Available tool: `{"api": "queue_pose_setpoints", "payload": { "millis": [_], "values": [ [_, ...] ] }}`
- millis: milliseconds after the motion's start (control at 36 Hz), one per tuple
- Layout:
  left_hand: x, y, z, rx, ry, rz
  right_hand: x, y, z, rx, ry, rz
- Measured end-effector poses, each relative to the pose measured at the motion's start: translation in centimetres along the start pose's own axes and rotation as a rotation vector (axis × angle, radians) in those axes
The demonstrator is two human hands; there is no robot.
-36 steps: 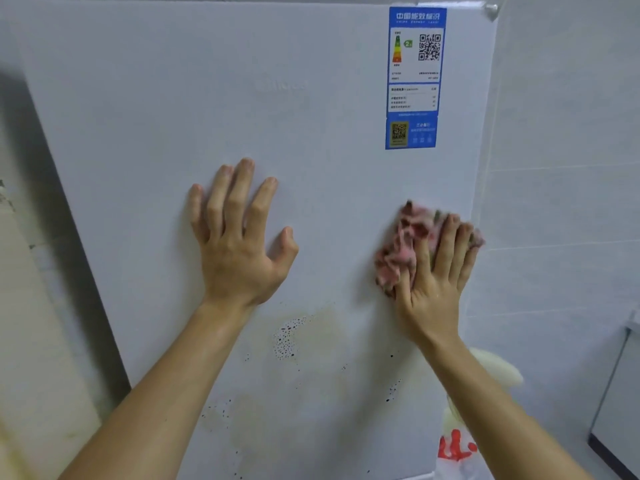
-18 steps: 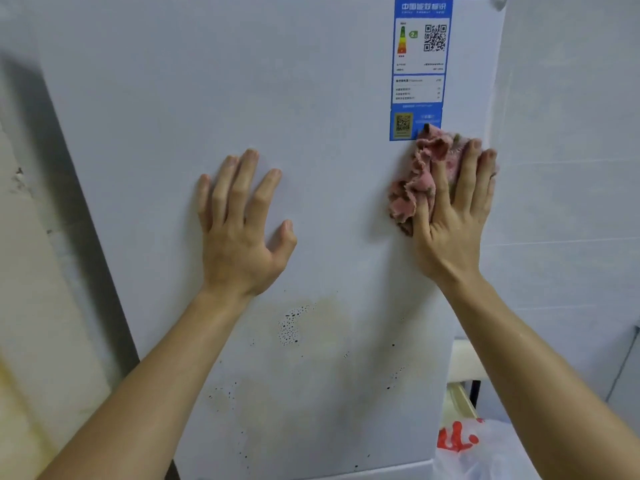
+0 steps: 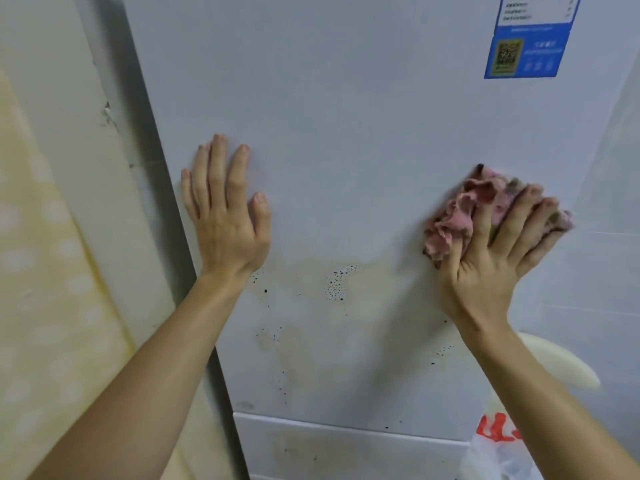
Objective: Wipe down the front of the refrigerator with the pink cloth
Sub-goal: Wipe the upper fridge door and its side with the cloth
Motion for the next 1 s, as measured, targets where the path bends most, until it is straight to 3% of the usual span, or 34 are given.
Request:
{"api": "queue_pose_setpoints", "payload": {
  "millis": [167, 444, 639, 750, 917, 1000],
  "values": [
    [0.7, 0.5, 2.6, 0.004, -0.027, 0.039, -1.8, -1.3, 4.3, 0.02, -0.039, -0.04],
    [0.8, 0.0, 3.8, 0.074, -0.082, 0.021, 1.9, -4.5, 12.6, 0.005, 0.065, 0.017],
    [0.4, 0.3, 5.3, 0.1, -0.117, 0.045, 0.6, -2.5, 9.1, 0.115, 0.238, 0.033],
    [0.4, 0.4, 6.0, 0.086, -0.153, 0.029, -1.4, -1.5, 7.0, 0.093, 0.124, -0.032],
    [0.3, 0.5, 7.1, 0.085, -0.196, 0.031, -0.9, -3.5, 10.2, -0.069, -0.021, -0.08],
    [0.4, 0.4, 7.6, 0.103, -0.206, 0.03, 0.6, -5.0, 13.4, -0.088, 0.066, -0.054]
  ]
}}
Point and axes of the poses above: each hand's wrist, its own x-axis away from the middle knuckle, its own y-axis out of the back of the hand, z = x × y, the point moved 1 cm from there along -x, towards the middle knuckle, and after that the axes turned 1 degree about -x, right-handed, at the moved point
